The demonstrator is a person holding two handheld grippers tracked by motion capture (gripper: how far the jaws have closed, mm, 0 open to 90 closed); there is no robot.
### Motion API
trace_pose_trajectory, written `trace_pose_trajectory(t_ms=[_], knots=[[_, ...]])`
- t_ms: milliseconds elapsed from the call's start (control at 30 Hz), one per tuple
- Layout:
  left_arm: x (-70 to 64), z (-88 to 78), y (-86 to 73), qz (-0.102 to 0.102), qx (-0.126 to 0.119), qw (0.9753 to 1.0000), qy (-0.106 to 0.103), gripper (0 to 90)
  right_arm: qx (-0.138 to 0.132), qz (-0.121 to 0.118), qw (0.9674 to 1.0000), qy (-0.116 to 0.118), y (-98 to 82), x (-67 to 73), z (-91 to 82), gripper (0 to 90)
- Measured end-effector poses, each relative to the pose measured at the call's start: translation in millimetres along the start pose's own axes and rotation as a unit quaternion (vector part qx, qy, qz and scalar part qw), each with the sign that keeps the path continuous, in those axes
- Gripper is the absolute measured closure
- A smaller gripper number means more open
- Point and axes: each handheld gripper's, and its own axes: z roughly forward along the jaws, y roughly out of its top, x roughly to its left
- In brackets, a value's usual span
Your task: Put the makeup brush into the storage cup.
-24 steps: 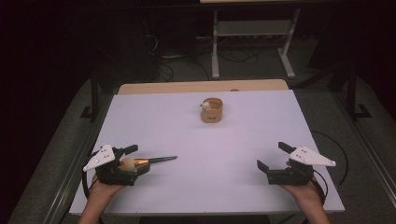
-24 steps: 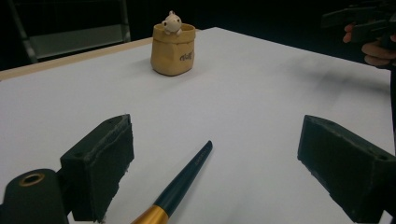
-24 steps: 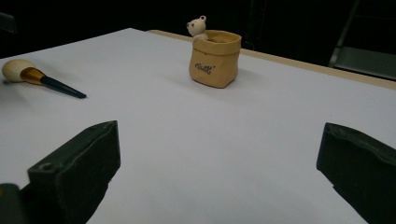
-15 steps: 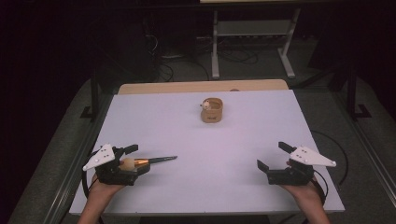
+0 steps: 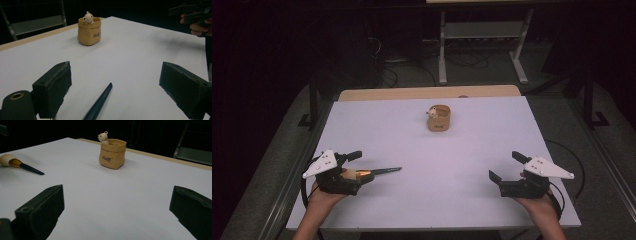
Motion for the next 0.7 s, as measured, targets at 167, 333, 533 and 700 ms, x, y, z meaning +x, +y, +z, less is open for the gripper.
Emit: trace_pose_trajectory(t_ms=[167,333,533,700], knots=[[3.3,-1.3,4.0,0.003,-0.002,1.0,0.002,10.3,-0.002,-0.006,1.0,0.001,1.3,1.1,0.7,0.0],[7.0,-0.2,6.9,0.001,-0.004,1.0,0.004,10.3,0.001,-0.005,1.0,0.002,0.5,1.1,1.9,0.0],[11.7,3.6,8.7,0.003,0.009,1.0,0.0,10.3,-0.004,-0.005,1.0,0.0,1.5,0.2,0.5,0.0],[16.1,5.6,10.0,-0.007,0.007,0.9999,-0.005,10.4,-0.005,-0.009,0.9999,0.003,2.8,1.3,2.4,0.0]])
